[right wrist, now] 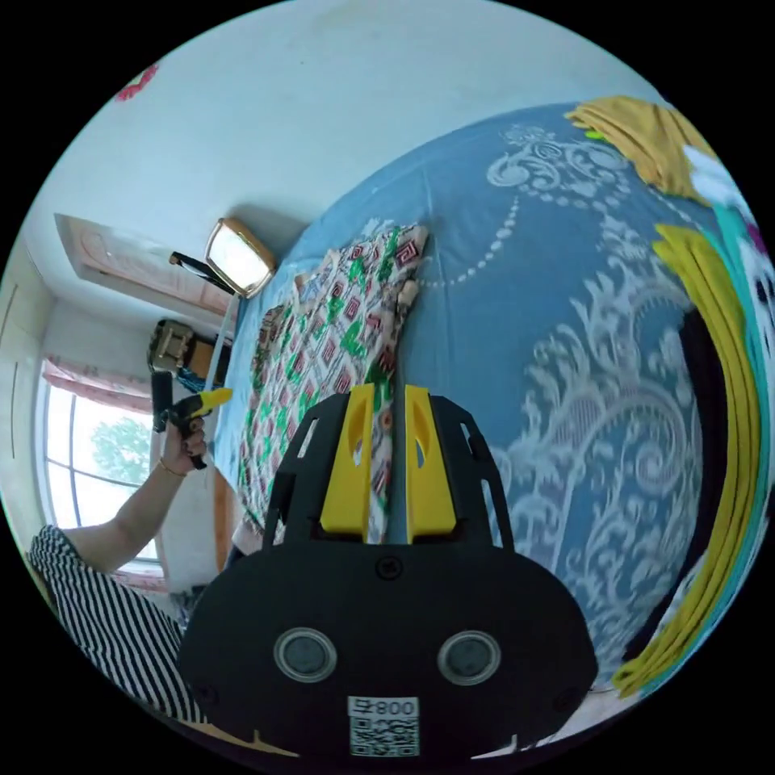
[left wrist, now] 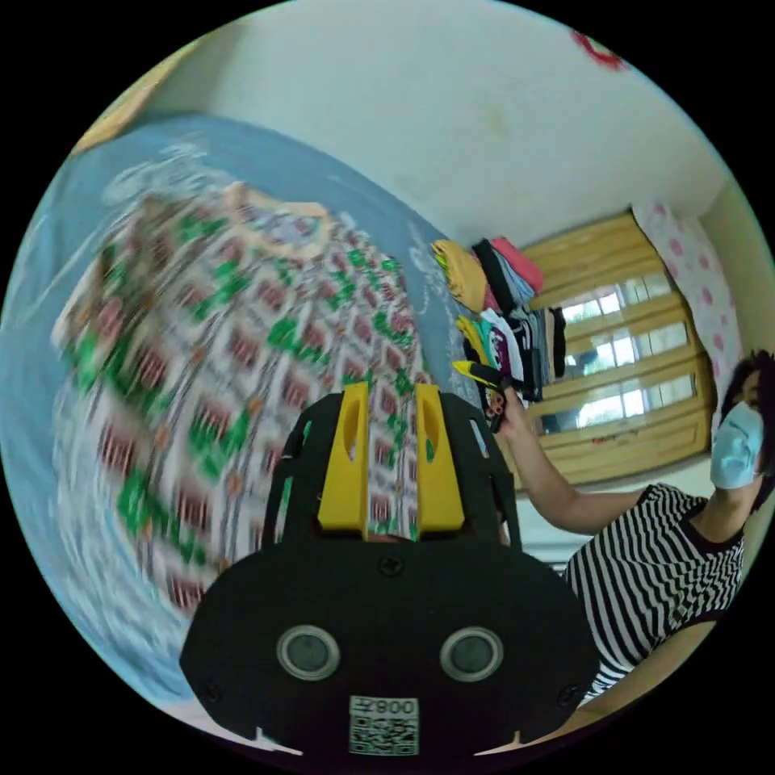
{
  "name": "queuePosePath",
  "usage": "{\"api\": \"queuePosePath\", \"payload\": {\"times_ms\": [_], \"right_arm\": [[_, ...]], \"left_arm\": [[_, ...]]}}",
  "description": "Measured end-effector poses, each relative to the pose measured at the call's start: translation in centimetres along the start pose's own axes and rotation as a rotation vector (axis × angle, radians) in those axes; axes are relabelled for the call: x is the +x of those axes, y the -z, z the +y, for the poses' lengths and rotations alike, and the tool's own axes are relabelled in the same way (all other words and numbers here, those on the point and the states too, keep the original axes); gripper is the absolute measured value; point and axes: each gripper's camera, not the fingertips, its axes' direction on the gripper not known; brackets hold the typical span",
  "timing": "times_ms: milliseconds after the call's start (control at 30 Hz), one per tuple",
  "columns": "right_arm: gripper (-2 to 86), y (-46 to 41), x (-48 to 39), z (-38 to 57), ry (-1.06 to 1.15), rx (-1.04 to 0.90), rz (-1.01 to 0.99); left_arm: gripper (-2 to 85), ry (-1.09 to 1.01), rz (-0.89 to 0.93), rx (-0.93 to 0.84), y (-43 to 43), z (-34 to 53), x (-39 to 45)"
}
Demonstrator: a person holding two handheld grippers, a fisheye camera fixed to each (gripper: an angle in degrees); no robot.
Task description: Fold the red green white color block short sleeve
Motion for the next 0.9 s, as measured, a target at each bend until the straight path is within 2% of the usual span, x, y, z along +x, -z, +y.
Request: {"api": "queuePosePath", "payload": {"times_ms": [67,267,433,567,633,767,900], "right_arm": [[7.1,-1.4,-0.5,-3.1,0.008,0.004,0.057],[7.1,-4.8,-1.7,-8.5,0.062,0.043,0.141],[3.0,-6.3,-2.0,-8.8,0.049,0.092,0.206],[1.0,-6.0,-2.1,-8.5,0.040,0.131,0.208],[0.5,-4.9,-2.0,-7.9,0.027,0.171,0.179],[0.2,-1.2,-2.1,-5.4,0.007,0.325,0.133],[0.1,2.0,-0.8,-2.5,-0.080,0.457,0.025]], "left_arm": [[9.2,-0.152,0.018,-0.074,-7.4,-7.7,1.2],[10.0,-0.408,-0.066,-0.196,-23.7,-20.8,3.1],[9.9,-0.498,-0.182,-0.283,-34.0,-25.2,2.0],[3.8,-0.544,-0.365,-0.425,-41.4,-25.7,-0.4],[2.3,-0.591,-0.418,-0.414,-42.4,-25.1,-0.7],[1.5,-0.642,-0.246,-0.230,-39.7,-24.0,-1.1],[2.0,-0.600,-0.118,-0.140,-38.8,-23.6,-3.8]]}}
